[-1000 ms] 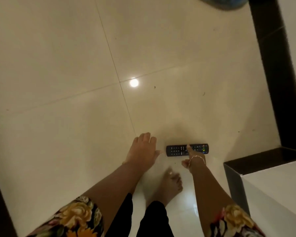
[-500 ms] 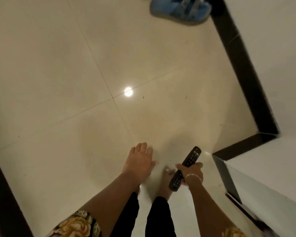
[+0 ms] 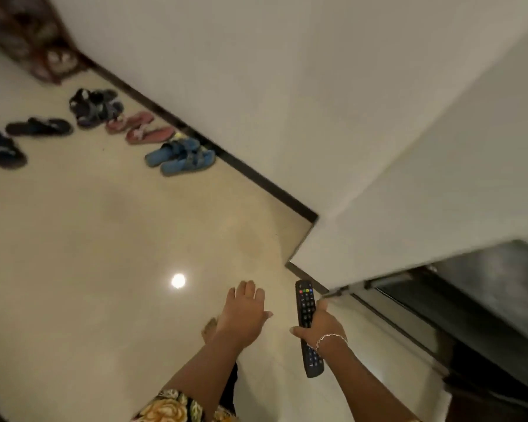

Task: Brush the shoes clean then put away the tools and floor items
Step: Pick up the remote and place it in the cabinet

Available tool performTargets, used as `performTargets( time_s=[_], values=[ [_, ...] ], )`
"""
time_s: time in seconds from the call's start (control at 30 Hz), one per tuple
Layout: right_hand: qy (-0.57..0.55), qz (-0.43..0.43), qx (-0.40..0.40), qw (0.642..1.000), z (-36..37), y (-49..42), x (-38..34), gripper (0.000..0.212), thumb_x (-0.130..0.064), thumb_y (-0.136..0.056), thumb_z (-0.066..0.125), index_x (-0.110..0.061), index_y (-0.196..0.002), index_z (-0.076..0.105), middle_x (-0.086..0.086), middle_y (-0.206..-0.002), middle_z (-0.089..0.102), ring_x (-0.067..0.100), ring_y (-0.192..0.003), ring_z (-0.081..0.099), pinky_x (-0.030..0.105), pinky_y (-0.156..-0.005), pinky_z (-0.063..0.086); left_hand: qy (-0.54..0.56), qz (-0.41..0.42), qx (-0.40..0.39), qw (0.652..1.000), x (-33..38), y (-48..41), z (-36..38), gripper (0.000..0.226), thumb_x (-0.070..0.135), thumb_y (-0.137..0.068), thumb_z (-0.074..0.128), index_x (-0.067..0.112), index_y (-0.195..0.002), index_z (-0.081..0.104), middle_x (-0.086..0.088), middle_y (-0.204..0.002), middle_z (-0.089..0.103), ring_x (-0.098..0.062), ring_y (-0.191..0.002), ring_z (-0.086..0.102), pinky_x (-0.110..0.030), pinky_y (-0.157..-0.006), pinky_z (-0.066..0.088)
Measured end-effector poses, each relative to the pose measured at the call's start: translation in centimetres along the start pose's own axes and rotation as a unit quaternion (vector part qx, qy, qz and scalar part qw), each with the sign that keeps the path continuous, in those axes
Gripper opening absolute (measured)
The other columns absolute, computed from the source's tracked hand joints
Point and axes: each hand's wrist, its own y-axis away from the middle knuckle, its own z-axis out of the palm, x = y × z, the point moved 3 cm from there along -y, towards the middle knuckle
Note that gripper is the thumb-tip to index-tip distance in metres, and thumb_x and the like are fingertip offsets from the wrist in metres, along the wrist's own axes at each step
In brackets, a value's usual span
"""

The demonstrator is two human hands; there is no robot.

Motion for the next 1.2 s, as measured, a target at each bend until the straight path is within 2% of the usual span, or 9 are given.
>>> performTargets(
  time_s=[0.1,0.27,0.37,0.47,0.63,0.8,0.9,1.0,1.2],
  values=[
    [-0.02,-0.008,0.04,0.999,-1.5,7.2,6.3,0.057,-0.039,-0.076,0.069,-0.018,-0.101,0.023,0.007,-0.107,0.061,0.027,-0.096,0.061,0.03,-0.071,0.043,-0.068,0.035,0.025,0.997,6.5,4.4,-1.2,0.053,0.042,-0.099,0.029,0.006,-0.137,0.028,-0.017,-0.148,0.023,-0.031,-0.137,0.019,-0.044,-0.113,0.019],
    [-0.022,-0.002,0.106,0.994,-3.5,20.2,19.9,0.054,-0.04,-0.076,0.066,-0.018,-0.106,0.027,0.007,-0.108,0.06,0.026,-0.097,0.06,0.028,-0.069,0.04,-0.088,0.106,0.048,0.989,22.5,13.2,-1.1,0.052,0.044,-0.098,0.031,0.007,-0.134,0.033,-0.014,-0.141,0.032,-0.03,-0.131,0.029,-0.04,-0.106,0.028],
    [-0.063,0.034,0.145,0.987,-4.1,26.0,27.9,0.053,-0.04,-0.076,0.065,-0.021,-0.099,0.022,0.007,-0.11,0.06,0.026,-0.099,0.06,0.028,-0.069,0.039,-0.121,0.18,0.054,0.975,31.6,16.9,0.0,0.051,0.045,-0.097,0.032,0.009,-0.133,0.034,-0.012,-0.139,0.034,-0.028,-0.129,0.031,-0.038,-0.104,0.029],
    [-0.108,0.087,0.171,0.975,-4.1,30.1,35.3,0.053,-0.041,-0.077,0.064,-0.021,-0.104,0.024,0.006,-0.111,0.059,0.027,-0.101,0.06,0.031,-0.073,0.043,-0.154,0.245,0.047,0.956,39.2,19.4,1.4,0.051,0.045,-0.096,0.033,0.01,-0.133,0.035,-0.011,-0.137,0.035,-0.028,-0.127,0.032,-0.038,-0.104,0.029],
    [-0.187,0.177,0.206,0.944,-4.9,33.4,46.6,0.067,-0.039,-0.078,0.063,-0.014,-0.126,0.024,0.009,-0.116,0.057,0.028,-0.108,0.057,0.034,-0.086,0.047,-0.2,0.331,0.021,0.922,50.7,20.3,4.0,0.05,0.043,-0.097,0.033,0.01,-0.135,0.033,-0.011,-0.139,0.033,-0.028,-0.129,0.03,-0.038,-0.105,0.025],
    [-0.208,0.227,0.205,0.929,-6.9,34.6,58.0,0.051,-0.041,-0.079,0.062,-0.019,-0.107,0.026,0.006,-0.106,0.059,0.027,-0.097,0.062,0.03,-0.067,0.041,-0.211,0.382,0.005,0.9,61.7,18.3,7.4,0.05,0.041,-0.097,0.035,0.01,-0.136,0.031,-0.012,-0.142,0.032,-0.028,-0.132,0.027,-0.037,-0.108,0.023],
    [-0.209,0.257,0.194,0.924,-8.6,34.6,64.7,0.056,-0.044,-0.079,0.062,-0.019,-0.113,0.026,0.006,-0.11,0.058,0.026,-0.099,0.061,0.032,-0.073,0.046,-0.201,0.383,-0.005,0.902,68.2,15.4,8.7,0.051,0.043,-0.097,0.035,0.012,-0.137,0.031,-0.011,-0.146,0.028,-0.027,-0.137,0.023,-0.037,-0.113,0.018],
    [-0.22,0.279,0.19,0.915,-10.3,35.2,71.2,0.053,-0.045,-0.079,0.063,-0.022,-0.103,0.021,0.007,-0.112,0.058,0.026,-0.101,0.061,0.03,-0.071,0.043,-0.212,0.382,-0.014,0.9,74.3,14.0,9.9,0.05,0.042,-0.097,0.036,0.013,-0.137,0.032,-0.009,-0.146,0.03,-0.025,-0.137,0.024,-0.037,-0.114,0.018],
    [-0.212,0.309,0.182,0.909,-13.8,35.8,82.2,0.063,-0.046,-0.078,0.063,-0.017,-0.121,0.029,0.006,-0.113,0.059,0.026,-0.102,0.06,0.029,-0.071,0.041,-0.182,0.384,-0.012,0.905,86.1,14.7,11.6,0.05,0.045,-0.097,0.032,0.014,-0.136,0.034,-0.007,-0.142,0.034,-0.023,-0.133,0.03,-0.034,-0.111,0.021]
  ],
)
